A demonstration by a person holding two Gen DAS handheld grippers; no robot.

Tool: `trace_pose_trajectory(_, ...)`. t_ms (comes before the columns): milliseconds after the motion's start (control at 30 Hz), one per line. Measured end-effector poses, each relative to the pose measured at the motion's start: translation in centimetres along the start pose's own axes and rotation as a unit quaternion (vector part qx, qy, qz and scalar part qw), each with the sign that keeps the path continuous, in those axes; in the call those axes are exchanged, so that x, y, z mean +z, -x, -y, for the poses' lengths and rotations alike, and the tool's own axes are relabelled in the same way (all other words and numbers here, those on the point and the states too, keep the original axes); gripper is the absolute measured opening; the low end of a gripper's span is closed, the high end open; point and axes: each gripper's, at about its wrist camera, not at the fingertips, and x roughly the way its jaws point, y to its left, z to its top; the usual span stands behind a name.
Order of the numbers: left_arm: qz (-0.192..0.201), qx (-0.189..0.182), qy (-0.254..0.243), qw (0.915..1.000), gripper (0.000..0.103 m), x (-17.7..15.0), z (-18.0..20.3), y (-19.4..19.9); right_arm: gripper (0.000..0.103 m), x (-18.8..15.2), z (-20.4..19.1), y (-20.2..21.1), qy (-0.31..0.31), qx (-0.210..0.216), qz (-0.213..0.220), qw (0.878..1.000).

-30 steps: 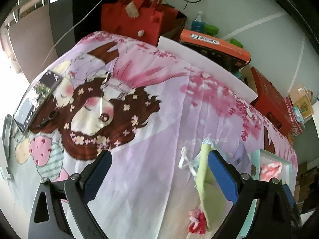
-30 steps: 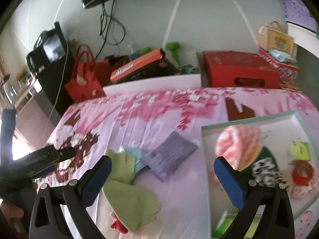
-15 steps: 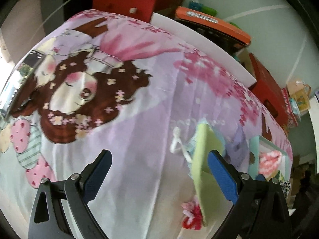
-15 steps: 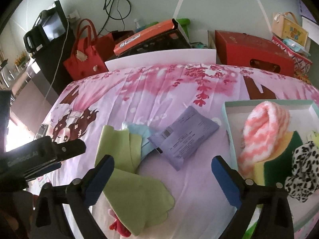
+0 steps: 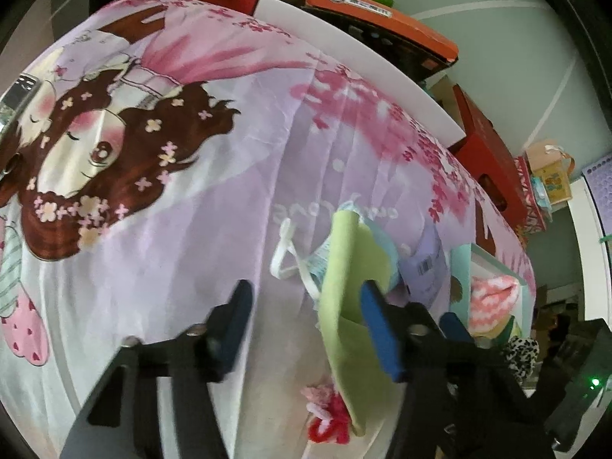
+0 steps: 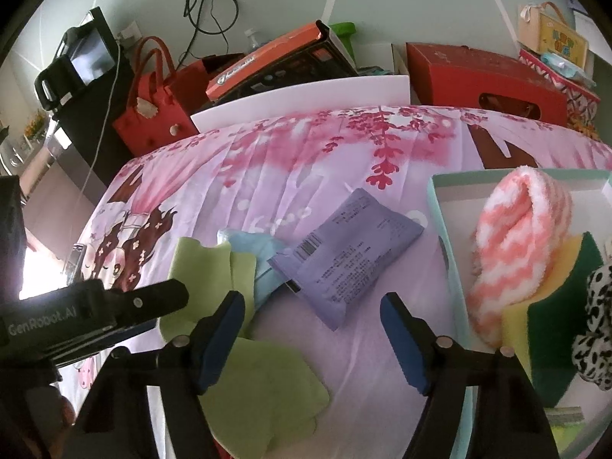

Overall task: Organize soft objects
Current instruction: 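Grasp the light green cloth with the left tool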

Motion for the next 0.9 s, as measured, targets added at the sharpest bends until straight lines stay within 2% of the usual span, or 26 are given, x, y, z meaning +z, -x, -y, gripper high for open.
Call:
trace_pose_trajectory(133, -0.017, -0.02, -0.001, 0.9996, 0.033, -0.2, 0.3, -0.6, 0.076, 0.0, 0.1, -0.3, -0.001, -0.001, -0.002, 1.0)
trace_pose_trajectory(200, -0.023, -0.031, -0.001, 0.9993, 0.03, -0.2, 0.4, -0.8, 0.076, 0.0, 0.3, -0.4, -0.002, -0.002, -0.002, 1.0)
trace_pose_trajectory(333, -0.029, -0.035, -0.002, 0.999, 0.028, -0.3, 0.6, -1.1, 0.076, -0.1, 0.3, -0.5, -0.001, -0.006, -0.001, 1.0)
trace_pose_trajectory(567, -0.056, -0.06, 0.029, 0.9962, 0.028, -0.4, -0.1, -2.6, 0.073, -0.2, 0.2, -0.7, 0.005, -0.011, -0.007, 1.0)
trace_pose_trajectory(900, -0.046, -0.065, 0.034, 0.9962, 0.009, -0.3, -0.2, -2.2, 0.073, -0.1, 0.3, -0.6, 0.002, -0.011, -0.002, 1.0)
